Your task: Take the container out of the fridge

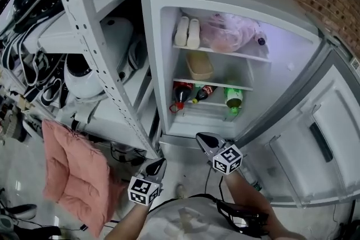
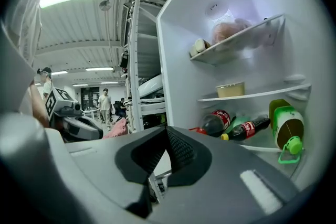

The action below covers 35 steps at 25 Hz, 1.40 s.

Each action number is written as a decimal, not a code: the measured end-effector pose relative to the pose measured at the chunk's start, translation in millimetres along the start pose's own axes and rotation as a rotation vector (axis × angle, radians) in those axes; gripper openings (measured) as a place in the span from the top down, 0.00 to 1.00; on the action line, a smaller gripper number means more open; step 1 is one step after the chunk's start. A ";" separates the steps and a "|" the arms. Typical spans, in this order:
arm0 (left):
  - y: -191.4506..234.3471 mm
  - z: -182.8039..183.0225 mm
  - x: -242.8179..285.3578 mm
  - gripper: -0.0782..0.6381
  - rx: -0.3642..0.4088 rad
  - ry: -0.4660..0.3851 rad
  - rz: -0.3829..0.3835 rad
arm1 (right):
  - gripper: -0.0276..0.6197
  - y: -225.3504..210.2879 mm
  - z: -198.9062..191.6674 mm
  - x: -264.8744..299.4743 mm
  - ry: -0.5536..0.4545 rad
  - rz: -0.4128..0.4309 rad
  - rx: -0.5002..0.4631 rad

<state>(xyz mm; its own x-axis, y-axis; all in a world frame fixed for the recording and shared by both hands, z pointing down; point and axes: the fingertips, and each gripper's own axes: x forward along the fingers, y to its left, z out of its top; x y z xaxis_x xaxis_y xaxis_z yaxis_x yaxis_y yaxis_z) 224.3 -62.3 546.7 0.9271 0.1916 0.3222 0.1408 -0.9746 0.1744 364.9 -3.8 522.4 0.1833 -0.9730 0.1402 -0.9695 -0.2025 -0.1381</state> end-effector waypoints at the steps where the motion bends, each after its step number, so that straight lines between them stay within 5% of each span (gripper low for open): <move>1: 0.7 2.1 5.2 0.89 0.000 0.001 -0.002 | 0.95 -5.8 2.3 2.7 -0.002 -0.003 -0.005; 17: 3.9 33.6 56.1 0.89 0.022 -0.017 -0.056 | 0.95 -64.7 39.3 33.1 0.008 -0.070 -0.104; 28: -6.1 54.5 81.3 0.89 0.104 -0.003 -0.170 | 0.95 -108.4 71.7 55.4 0.097 -0.164 -0.292; 35: 7.1 62.5 95.7 0.89 0.089 -0.004 -0.202 | 0.95 -133.5 93.0 76.1 0.140 -0.236 -0.399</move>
<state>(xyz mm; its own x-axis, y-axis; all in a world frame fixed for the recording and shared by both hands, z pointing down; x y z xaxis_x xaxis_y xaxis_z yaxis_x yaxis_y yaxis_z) 335.8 -58.1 520.6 0.8784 0.3835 0.2852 0.3536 -0.9230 0.1520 523.3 -61.1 460.3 0.4086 -0.8758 0.2569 -0.8959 -0.3310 0.2964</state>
